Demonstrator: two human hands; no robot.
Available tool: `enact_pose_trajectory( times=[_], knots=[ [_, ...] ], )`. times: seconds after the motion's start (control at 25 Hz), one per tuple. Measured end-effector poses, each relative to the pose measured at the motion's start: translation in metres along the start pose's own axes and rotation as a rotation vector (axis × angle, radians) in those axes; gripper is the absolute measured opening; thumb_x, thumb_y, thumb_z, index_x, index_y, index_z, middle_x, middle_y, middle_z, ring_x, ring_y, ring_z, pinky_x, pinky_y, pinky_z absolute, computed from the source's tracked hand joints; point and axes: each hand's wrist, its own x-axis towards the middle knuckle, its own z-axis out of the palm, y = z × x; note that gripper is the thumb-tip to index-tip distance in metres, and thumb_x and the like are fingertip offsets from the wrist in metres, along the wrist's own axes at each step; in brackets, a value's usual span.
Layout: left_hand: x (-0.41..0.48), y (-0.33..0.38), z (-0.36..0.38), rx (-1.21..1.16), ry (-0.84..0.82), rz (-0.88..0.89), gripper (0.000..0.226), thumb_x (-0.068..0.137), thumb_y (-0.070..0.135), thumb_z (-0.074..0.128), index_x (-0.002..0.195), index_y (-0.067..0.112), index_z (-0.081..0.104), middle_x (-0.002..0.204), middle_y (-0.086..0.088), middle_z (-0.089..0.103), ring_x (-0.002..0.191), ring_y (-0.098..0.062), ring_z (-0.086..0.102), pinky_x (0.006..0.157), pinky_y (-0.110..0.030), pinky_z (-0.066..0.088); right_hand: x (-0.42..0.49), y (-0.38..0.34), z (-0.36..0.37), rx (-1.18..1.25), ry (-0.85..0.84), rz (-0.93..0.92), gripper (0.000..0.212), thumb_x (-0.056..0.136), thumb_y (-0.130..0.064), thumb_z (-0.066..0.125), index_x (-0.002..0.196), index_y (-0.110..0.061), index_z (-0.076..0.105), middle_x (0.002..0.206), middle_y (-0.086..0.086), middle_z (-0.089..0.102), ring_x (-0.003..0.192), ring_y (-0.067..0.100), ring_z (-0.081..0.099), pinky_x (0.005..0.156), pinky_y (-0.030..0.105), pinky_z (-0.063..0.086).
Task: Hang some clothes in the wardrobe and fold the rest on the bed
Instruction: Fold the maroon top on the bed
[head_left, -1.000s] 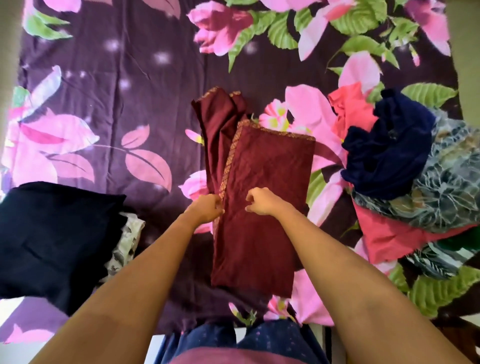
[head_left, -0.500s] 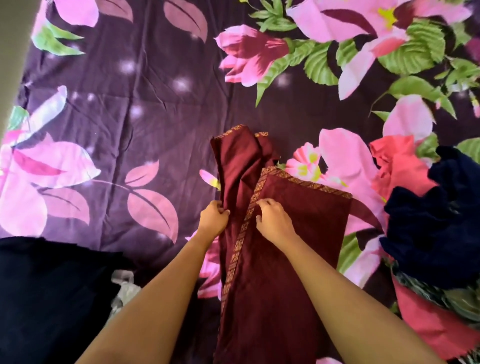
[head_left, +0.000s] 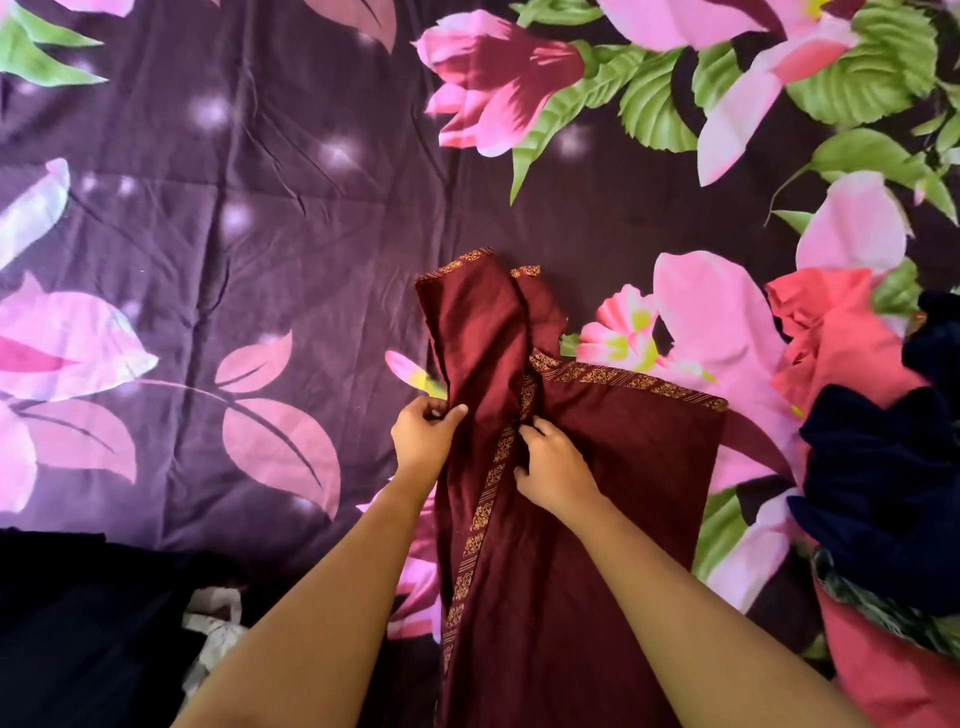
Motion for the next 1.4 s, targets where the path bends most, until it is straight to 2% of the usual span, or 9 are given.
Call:
enact_pose_trajectory(
  times=[0.32,0.44,0.56,0.72,0.84,0.96,1.04,1.16,1.4],
  knots=[
    [-0.006,0.032,-0.028,-0.804,-0.480,-0.390,0.026,0.082,0.016,0.062,0.106,0.006,0.066,0.091,-0.010,0.072,0.077,-0.020,0.070,0.072,-0.031,0.058,0.003,-0.003,0.003,-0.037,-0.018,0.024,0.061,0.088,-0.017,0.056,0.143,-0.008,0.033,0.154,0.011,0.025,0.141,0.025,0.025,0.112,0.041,0.028],
    [-0.009,0.035,-0.043,-0.925,-0.440,-0.328,0.042,0.072,0.014,0.067,0.113,0.005,0.065,0.097,-0.011,0.071,0.088,-0.024,0.067,0.088,-0.039,0.054,0.002,-0.004,0.001,-0.006,-0.012,0.020,0.062,0.088,-0.016,0.057,0.144,-0.009,0.032,0.155,0.011,0.023,0.141,0.024,0.023,0.113,0.040,0.026],
    [-0.024,0.050,-0.046,-0.963,-0.243,-0.049,0.026,0.082,-0.008,0.056,0.079,0.011,0.074,0.075,-0.002,0.072,0.075,-0.015,0.068,0.075,-0.027,0.057,-0.005,0.007,0.005,0.191,-0.048,-0.008,0.063,0.089,-0.013,0.059,0.146,-0.011,0.032,0.157,0.009,0.020,0.145,0.023,0.015,0.118,0.039,0.014],
    [-0.059,0.062,-0.024,-0.400,-0.130,0.458,0.016,0.077,-0.012,0.061,0.089,-0.002,0.064,0.078,-0.004,0.069,0.069,-0.007,0.063,0.074,-0.024,0.052,-0.031,0.024,0.008,1.109,0.310,0.171,0.020,0.086,-0.001,0.063,0.106,-0.007,0.064,0.110,0.011,0.066,0.102,0.005,0.064,0.104,0.034,0.041],
    [-0.095,0.047,0.015,0.251,-0.240,1.100,0.034,0.057,-0.023,0.050,0.087,-0.011,0.061,0.082,-0.026,0.066,0.073,-0.028,0.065,0.072,-0.020,0.044,-0.057,0.046,0.002,1.832,0.411,0.478,0.020,0.098,-0.027,0.048,0.094,-0.011,0.060,0.091,0.012,0.065,0.083,0.019,0.065,0.082,0.039,0.050],
    [-0.130,0.016,0.055,0.888,-0.702,1.177,0.068,0.074,-0.016,0.041,0.140,-0.002,0.035,0.151,-0.022,0.027,0.140,-0.033,0.028,0.114,-0.043,0.018,-0.091,0.082,0.006,2.289,0.355,0.562,0.052,0.091,-0.058,0.034,0.091,-0.015,0.062,0.089,0.011,0.065,0.076,0.024,0.064,0.070,0.034,0.049],
    [-0.135,-0.012,0.066,1.217,-0.812,1.067,0.072,0.088,-0.006,0.033,0.151,0.018,0.008,0.159,-0.006,-0.001,0.146,-0.022,-0.001,0.116,-0.042,0.000,-0.109,0.100,0.011,2.387,0.376,0.505,0.057,0.076,-0.065,0.042,0.090,-0.019,0.073,0.090,0.008,0.072,0.076,0.024,0.069,0.077,0.034,0.050],
    [-0.145,-0.037,0.072,1.381,-0.866,1.046,0.075,0.088,-0.009,0.031,0.151,0.021,0.004,0.159,-0.007,-0.003,0.146,-0.022,-0.005,0.116,-0.040,-0.003,-0.120,0.120,0.026,2.258,0.378,0.511,0.056,0.079,-0.057,0.058,0.114,-0.015,0.068,0.108,0.009,0.070,0.098,0.026,0.066,0.095,0.041,0.048],
    [-0.152,-0.046,0.070,1.137,-0.624,1.122,0.069,0.072,-0.007,0.044,0.138,0.012,0.046,0.149,-0.015,0.034,0.137,-0.033,0.034,0.113,-0.049,0.020,-0.120,0.124,0.048,1.539,0.437,0.582,0.037,0.069,0.012,0.073,0.100,-0.006,0.062,0.091,0.007,0.069,0.082,0.020,0.065,0.075,0.029,0.054]
  ],
)
